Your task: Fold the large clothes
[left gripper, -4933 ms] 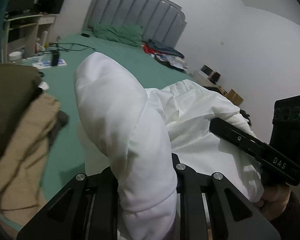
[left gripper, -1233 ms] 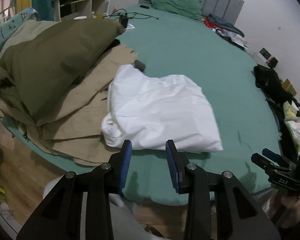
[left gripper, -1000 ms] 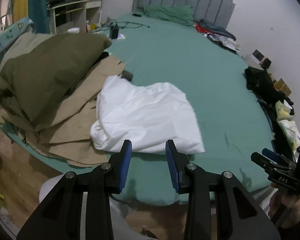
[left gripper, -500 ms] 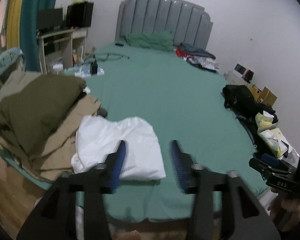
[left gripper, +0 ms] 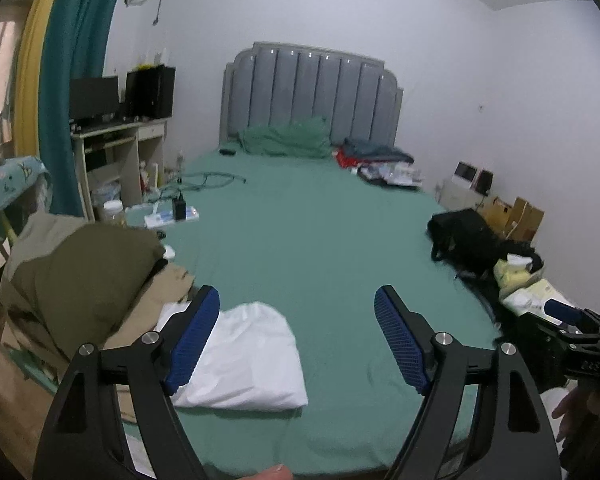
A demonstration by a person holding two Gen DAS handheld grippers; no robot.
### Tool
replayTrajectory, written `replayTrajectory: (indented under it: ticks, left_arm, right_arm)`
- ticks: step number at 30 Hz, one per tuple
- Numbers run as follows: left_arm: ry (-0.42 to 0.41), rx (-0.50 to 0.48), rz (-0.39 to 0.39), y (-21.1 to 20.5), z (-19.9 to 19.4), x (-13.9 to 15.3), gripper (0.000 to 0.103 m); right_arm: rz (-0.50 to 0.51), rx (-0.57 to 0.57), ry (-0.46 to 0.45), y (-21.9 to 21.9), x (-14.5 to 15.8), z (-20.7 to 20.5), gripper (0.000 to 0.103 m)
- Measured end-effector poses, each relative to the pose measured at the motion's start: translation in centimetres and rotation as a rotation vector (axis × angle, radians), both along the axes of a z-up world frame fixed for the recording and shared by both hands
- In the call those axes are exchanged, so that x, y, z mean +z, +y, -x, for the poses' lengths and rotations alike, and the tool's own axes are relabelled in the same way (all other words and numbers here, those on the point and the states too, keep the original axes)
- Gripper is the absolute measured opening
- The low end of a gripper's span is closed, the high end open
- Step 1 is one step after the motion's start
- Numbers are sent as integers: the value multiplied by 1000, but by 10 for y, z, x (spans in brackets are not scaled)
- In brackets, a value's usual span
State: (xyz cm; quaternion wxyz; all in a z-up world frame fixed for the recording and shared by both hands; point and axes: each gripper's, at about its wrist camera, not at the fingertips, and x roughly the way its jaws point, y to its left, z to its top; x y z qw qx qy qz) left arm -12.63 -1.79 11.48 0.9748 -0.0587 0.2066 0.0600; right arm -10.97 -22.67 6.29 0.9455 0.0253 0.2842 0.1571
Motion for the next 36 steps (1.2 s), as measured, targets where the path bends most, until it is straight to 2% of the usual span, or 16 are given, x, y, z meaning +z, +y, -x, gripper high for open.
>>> replayTrajectory:
  ticks: [5, 11, 14, 20, 24, 36]
  left_arm:
    - [-94, 0, -43, -9, 10, 20, 83]
    - [-155, -34, -30, -13, 18, 33, 83]
    - [-157, -23, -37, -14, 19, 33, 83]
    - [-146, 14, -16, 0, 18, 26, 83]
    - [-159, 45, -61, 3, 18, 21, 83]
    - [-75, 62, -35, 20, 4, 0, 83]
  right_arm:
    - [-2, -2, -66, -3, 23, 9, 101]
    - [-3, -3, -150, 0, 47, 23, 101]
    - [-2, 7, -180, 5, 53, 29, 101]
    - [4, 49, -183, 18, 50, 27, 101]
    - [10, 73, -169, 27, 42, 21, 101]
    - [21, 93, -129, 42, 25, 7, 101]
